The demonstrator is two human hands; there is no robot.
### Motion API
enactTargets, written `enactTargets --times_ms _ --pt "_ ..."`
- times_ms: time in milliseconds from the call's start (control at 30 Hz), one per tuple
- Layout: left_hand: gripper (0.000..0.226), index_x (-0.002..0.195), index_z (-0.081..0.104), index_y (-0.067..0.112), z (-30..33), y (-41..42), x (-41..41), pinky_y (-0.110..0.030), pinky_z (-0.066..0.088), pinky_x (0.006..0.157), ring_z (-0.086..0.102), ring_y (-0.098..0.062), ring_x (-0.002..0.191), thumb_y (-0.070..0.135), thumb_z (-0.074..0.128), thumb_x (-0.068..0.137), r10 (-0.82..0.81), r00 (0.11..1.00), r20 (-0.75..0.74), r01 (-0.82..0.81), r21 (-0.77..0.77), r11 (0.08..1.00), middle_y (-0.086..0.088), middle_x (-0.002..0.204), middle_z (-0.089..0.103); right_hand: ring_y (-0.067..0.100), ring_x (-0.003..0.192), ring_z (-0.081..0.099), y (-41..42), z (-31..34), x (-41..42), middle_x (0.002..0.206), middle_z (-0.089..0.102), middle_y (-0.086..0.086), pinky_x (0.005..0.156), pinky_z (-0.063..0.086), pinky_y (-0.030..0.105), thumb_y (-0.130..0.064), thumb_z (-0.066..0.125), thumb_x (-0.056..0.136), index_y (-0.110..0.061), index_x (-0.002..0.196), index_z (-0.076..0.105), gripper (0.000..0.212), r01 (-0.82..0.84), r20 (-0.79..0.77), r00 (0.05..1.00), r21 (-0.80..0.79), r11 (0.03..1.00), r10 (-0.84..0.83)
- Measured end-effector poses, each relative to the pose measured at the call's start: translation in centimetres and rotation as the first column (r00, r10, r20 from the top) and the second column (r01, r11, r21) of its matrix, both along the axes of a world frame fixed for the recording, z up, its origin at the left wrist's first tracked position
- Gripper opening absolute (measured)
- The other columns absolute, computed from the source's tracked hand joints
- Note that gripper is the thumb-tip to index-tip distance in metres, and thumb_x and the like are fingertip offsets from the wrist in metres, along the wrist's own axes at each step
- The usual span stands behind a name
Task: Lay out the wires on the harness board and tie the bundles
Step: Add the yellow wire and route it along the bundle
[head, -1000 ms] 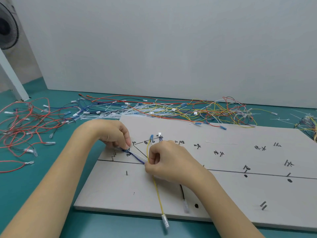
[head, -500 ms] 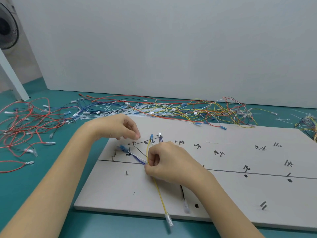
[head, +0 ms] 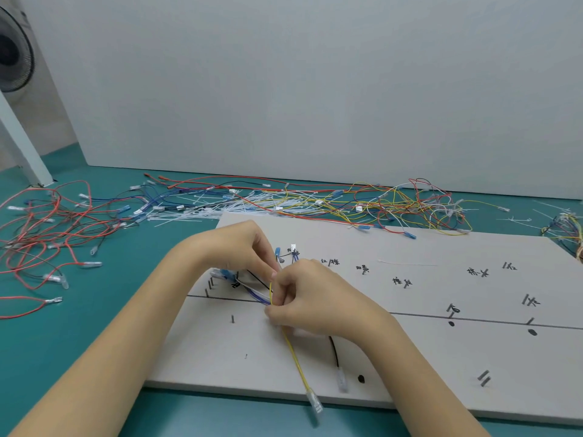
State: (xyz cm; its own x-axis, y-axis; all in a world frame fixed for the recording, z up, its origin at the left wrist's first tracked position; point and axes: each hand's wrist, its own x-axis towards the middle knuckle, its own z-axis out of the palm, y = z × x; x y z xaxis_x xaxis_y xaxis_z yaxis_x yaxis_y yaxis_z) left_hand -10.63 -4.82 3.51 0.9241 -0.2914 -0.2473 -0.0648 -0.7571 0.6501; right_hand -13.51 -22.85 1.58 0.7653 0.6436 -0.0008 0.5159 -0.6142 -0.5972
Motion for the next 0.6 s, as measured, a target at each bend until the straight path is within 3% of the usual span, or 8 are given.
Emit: enactTargets --times_ms 100,167,300,500,600 --pt "0.021 0.063 0.075 0.034 0.0 -0.2 -0.1 -0.007 0.041 0.057 0.055 0.005 0.056 0.020 0.081 0.077 -0.006 1.000 -0.011 0.006 0.018 1.000 0.014 0.064 0.070 0.002 0.050 0.054 -0.4 0.4 0.0 0.051 0.062 -0.011 0.061 0.051 0.025 -0.016 0.066 0.073 -0.019 0.058 0.061 0.016 -0.031 -0.146 0.989 0.037 0.999 0.036" --pt "0.020 0.063 0.075 0.033 -0.1 -0.2 -0.1 -0.008 0.040 0.056 0.053 0.004 0.054 0.021 0.081 0.077 -0.010 1.000 -0.017 0.010 0.019 1.000 0.014 0.060 0.068 0.000 0.046 0.052 -0.8 0.8 0.1 0.051 0.062 -0.009 0.052 0.042 0.020 -0.015 0.066 0.074 -0.018 0.064 0.064 0.011 -0.049 -0.203 0.978 0.039 0.998 0.056" --pt "0.017 0.066 0.077 0.035 0.0 0.0 -0.2 -0.014 0.042 0.058 0.051 -0.002 0.054 0.024 0.080 0.078 -0.036 0.997 -0.070 0.036 -0.007 0.999 0.012 0.057 0.066 0.006 0.044 0.049 -1.8 1.6 0.4 0.056 0.067 -0.006 0.048 0.039 0.016 -0.016 0.065 0.078 -0.017 0.076 0.064 0.003 -0.087 -0.315 0.944 0.047 0.995 0.097" --pt "0.005 0.080 0.080 0.032 -0.1 -0.5 -0.5 -0.019 0.052 0.071 0.062 -0.004 0.067 0.030 0.082 0.076 -0.087 0.986 -0.139 0.081 -0.047 0.996 0.004 0.078 0.076 0.006 0.054 0.050 -3.4 2.1 1.4 0.058 0.066 -0.006 0.061 0.040 0.024 -0.025 0.071 0.083 -0.016 0.085 0.073 0.009 -0.117 -0.330 0.938 -0.018 0.993 0.104" --pt "0.010 0.083 0.080 0.026 -0.2 -1.1 -0.6 -0.029 0.055 0.082 0.064 -0.009 0.071 0.030 0.083 0.074 -0.083 0.985 -0.154 0.078 -0.034 0.996 -0.002 0.083 0.077 0.008 0.053 0.053 -4.0 2.2 1.7 0.057 0.063 -0.005 0.057 0.042 0.019 -0.024 0.072 0.083 -0.016 0.083 0.075 0.009 -0.094 -0.352 0.932 -0.023 0.995 0.080"
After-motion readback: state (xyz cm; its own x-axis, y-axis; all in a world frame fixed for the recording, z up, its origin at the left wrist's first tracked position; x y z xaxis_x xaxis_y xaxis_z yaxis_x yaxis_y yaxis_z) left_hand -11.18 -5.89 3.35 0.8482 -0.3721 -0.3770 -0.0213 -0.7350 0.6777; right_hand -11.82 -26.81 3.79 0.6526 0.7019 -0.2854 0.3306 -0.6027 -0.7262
